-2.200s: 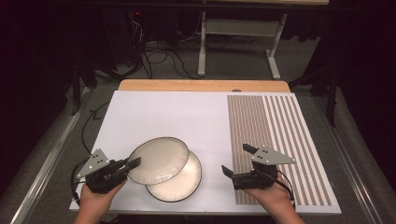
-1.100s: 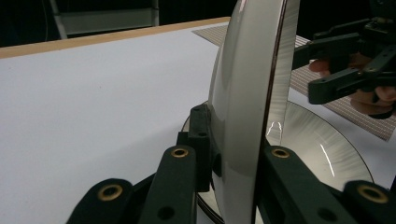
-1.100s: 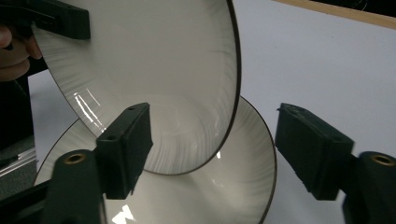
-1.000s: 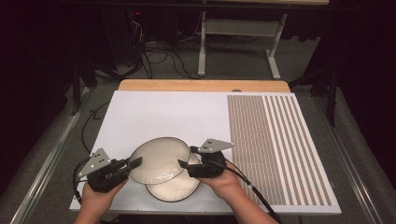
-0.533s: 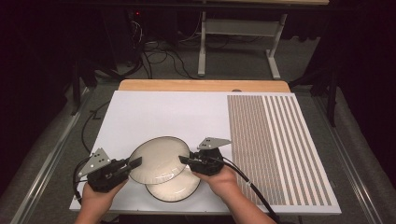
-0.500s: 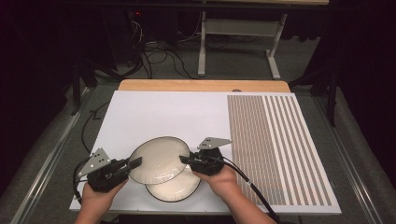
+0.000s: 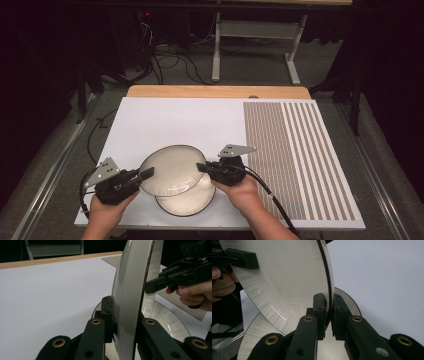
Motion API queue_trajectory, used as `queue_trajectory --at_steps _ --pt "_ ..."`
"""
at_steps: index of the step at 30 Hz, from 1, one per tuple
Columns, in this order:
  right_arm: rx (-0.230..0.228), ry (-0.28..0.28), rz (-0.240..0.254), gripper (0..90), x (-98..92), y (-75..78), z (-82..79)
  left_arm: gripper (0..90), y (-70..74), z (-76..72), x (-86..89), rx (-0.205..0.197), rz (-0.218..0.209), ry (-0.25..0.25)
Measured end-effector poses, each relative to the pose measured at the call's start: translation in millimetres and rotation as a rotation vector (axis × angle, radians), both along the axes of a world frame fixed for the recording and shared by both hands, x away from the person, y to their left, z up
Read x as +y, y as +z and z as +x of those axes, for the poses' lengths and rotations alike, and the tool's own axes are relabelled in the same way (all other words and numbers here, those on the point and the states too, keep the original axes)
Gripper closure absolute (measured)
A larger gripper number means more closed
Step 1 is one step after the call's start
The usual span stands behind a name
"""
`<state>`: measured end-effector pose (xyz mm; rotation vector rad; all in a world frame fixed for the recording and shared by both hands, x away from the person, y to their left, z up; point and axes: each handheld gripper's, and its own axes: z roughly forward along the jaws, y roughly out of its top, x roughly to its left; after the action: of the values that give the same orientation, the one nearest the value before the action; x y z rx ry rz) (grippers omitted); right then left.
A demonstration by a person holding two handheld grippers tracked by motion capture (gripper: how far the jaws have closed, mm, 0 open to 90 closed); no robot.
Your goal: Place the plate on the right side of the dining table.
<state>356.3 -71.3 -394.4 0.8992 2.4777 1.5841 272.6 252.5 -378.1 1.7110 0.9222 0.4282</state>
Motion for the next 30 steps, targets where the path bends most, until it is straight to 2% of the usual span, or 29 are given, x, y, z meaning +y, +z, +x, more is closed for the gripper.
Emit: queue_trajectory --at_steps 6,10,13,17,21,30 --pt "-0.013 -0.016 0.006 85.6 -9.0 6.6 -1.2 80.1 3.1 4.9 -6.6 0.006 -0.016 -0.006" --pt "-0.026 -0.018 0.01 85.9 -15.3 11.5 -0.7 79.8 9.0 7.9 -12.4 -0.006 -0.016 -0.009" --pt "-0.043 -0.03 0.029 86.3 -22.1 19.6 -2.3 79.4 14.8 9.4 -18.2 -0.018 -0.035 -0.012" --pt "-0.07 -0.045 0.033 86.3 -36.8 28.9 -4.8 79.5 22.6 12.3 -34.2 -0.026 -0.023 -0.028" --pt "-0.092 -0.065 0.04 86.3 -53.5 36.0 -5.3 79.5 27.8 17.6 -48.3 -0.013 -0.015 -0.045" --pt "-0.133 -0.11 0.041 86.6 -89.6 45.1 -13.7 79.4 33.1 24.1 -82.3 -0.005 -0.005 -0.089"
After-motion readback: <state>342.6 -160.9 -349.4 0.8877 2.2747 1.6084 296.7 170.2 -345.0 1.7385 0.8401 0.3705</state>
